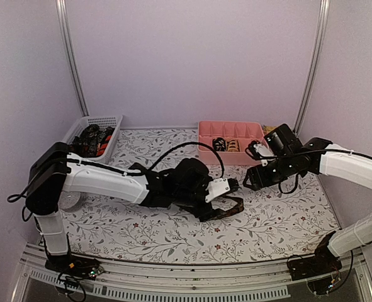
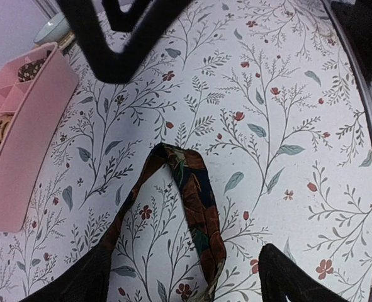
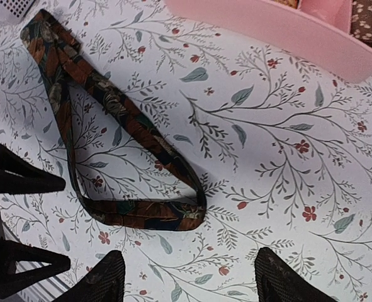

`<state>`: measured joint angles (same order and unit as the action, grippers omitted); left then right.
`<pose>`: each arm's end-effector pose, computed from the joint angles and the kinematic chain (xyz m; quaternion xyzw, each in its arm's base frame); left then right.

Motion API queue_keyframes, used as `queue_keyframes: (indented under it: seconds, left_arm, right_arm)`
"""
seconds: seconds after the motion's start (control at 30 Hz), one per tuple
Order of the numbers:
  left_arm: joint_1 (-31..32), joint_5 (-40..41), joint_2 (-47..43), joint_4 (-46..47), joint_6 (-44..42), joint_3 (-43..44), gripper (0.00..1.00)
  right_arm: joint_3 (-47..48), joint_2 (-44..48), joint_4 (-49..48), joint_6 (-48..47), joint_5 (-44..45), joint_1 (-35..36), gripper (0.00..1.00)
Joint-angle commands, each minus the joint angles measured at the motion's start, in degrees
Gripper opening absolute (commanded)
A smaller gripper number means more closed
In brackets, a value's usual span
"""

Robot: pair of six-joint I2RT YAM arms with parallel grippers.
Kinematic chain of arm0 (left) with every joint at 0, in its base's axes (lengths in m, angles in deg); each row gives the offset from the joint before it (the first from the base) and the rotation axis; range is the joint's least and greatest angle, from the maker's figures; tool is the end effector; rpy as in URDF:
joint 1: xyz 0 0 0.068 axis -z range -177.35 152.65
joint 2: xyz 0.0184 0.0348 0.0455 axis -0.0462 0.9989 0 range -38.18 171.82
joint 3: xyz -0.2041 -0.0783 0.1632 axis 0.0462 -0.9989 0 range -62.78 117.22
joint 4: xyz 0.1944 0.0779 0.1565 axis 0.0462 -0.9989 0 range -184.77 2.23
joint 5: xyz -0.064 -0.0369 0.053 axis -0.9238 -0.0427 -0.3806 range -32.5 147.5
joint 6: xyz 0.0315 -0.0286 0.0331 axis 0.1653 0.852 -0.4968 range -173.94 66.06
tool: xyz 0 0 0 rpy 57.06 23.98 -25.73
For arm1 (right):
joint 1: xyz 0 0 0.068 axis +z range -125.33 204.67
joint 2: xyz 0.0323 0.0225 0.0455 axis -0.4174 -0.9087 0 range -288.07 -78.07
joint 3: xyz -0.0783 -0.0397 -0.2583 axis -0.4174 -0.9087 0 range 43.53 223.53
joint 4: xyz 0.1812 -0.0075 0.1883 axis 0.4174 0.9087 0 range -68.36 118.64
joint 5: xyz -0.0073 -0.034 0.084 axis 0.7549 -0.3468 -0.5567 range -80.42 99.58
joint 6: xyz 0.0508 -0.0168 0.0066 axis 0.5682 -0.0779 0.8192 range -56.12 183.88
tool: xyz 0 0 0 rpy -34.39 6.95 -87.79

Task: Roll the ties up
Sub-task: Move the tie to the center of the board, then pick up the tie from the center of the board.

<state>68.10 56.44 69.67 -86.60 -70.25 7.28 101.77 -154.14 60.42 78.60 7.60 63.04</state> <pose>0.1736 -0.3816 0.1967 0.5879 0.6727 -0.1943 0.4050 0.2095 0.1675 0.2603 -0.2011 0.9364 0.1432 0.2495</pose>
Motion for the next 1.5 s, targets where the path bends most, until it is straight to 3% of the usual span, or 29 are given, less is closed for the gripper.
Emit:
queue_keyframes:
  seconds: [0.0, 0.2, 0.67, 0.8, 1.03, 1.1, 1.23, 1.47]
  left_arm:
    - [2.25, -2.44, 4.11, -4.34, -1.47, 4.62, 0.80]
    - [4.85, 0.17, 12.00, -9.38, -1.83, 9.84, 0.75]
    - [5.44, 10.25, 18.55, -11.20, -2.97, 14.85, 0.47]
    - [5.40, 12.06, 20.69, -12.97, -3.42, 16.83, 0.43]
    - [4.81, 13.81, 22.05, -15.59, -3.34, 19.28, 0.10]
    - [4.47, 13.99, 21.50, -16.64, -2.91, 20.31, 0.00]
    - [3.33, 12.18, 17.03, -20.33, -1.05, 23.25, 0.00]
    - [-1.30, 3.94, 2.19, -27.61, 4.57, 28.67, 0.00]
  right_arm:
    - [-1.62, 8.75, 0.33, 0.87, 0.51, -5.29, 0.71]
    - [-2.02, 15.16, -1.41, 2.17, -1.13, -11.59, 0.72]
    - [-1.48, 16.99, -2.07, 2.51, -2.48, -11.91, 0.72]
    - [-0.93, 17.02, -2.05, 2.24, -2.62, -11.86, 0.72]
    - [-0.57, 17.00, -2.67, 2.08, -4.12, -11.89, 0.72]
    - [-0.75, 16.86, -3.11, 1.98, -4.64, -11.91, 0.72]
    - [-1.35, 16.11, -4.42, 0.93, -7.59, -11.89, 0.72]
    - [-4.65, 15.40, -13.58, -1.71, -21.55, -11.91, 0.72]
